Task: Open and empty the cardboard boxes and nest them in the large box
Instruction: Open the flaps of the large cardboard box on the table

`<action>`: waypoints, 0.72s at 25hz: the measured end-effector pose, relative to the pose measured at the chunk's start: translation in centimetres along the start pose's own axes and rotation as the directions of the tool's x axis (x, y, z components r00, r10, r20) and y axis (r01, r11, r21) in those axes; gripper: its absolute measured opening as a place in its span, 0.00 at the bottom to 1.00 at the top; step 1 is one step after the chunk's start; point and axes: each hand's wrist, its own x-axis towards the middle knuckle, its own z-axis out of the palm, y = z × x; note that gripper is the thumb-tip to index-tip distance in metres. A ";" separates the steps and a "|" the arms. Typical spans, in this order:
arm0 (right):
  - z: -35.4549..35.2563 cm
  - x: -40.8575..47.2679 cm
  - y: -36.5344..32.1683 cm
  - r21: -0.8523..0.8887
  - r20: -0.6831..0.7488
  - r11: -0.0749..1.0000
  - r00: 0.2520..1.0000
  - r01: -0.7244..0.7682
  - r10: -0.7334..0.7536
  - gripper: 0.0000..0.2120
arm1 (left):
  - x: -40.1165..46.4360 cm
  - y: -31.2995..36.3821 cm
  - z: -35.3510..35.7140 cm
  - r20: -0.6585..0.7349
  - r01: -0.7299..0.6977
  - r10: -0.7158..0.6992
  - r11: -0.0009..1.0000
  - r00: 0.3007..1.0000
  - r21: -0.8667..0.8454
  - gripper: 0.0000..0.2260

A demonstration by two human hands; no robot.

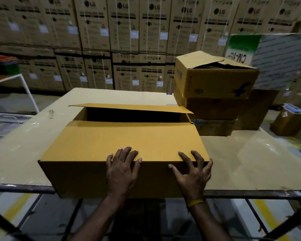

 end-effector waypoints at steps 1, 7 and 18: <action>0.6 0.0 -0.9 0.000 0.003 1.000 1.000 0.000 0.000 0.29 | 0.3 -0.7 -0.2 -0.017 0.018 -0.018 1.000 1.000 0.001 0.19; 4.5 0.5 -4.1 0.002 0.015 1.000 1.000 0.013 -0.013 0.29 | 1.7 -4.2 -0.7 -0.085 0.097 -0.097 0.995 0.992 -0.012 0.18; 5.2 7.0 -9.8 -0.343 0.566 0.920 0.823 0.192 0.040 0.40 | 10.0 -9.4 -2.5 0.415 0.097 -0.203 0.960 0.887 0.261 0.39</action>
